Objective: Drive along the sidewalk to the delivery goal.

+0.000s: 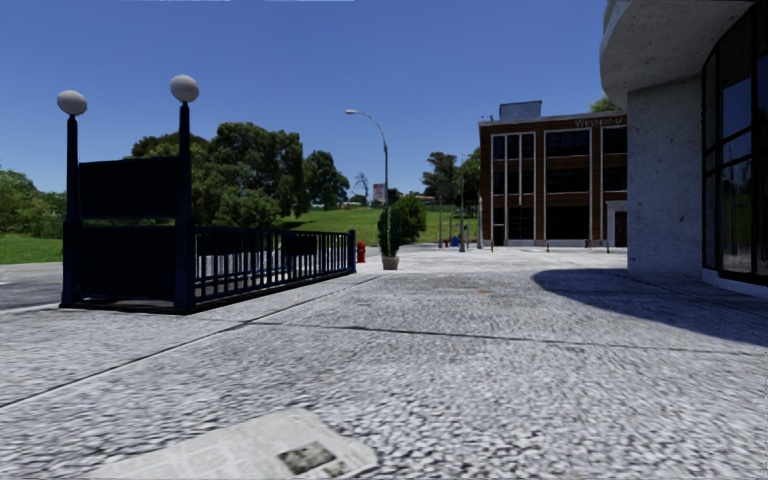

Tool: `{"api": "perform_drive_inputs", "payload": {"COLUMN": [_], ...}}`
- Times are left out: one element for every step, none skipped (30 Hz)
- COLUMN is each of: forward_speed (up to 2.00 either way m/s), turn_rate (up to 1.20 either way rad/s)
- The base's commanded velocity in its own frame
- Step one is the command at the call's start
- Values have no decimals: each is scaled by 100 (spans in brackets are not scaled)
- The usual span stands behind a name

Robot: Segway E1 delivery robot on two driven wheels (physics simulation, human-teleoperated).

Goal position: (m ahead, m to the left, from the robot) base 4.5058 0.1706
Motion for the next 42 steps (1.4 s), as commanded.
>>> {"api": "perform_drive_inputs", "payload": {"forward_speed": [200,200,200,200,200,200,200,200,200,200,200,200,200,200,200,200,200,200,200,200,200,200,200,200,200,200,200,200,200,200,200,200,200,200,200,200,200,200,200,200,200,200], "turn_rate": [34,0,0,0,0,0,0,0,0,0,0,0,0,0,0,0,0,0,0,0,0,0,0,0,0,0,0,0,0,0,0,0,0,0,0,0,0,0,0,0,0,0]}}
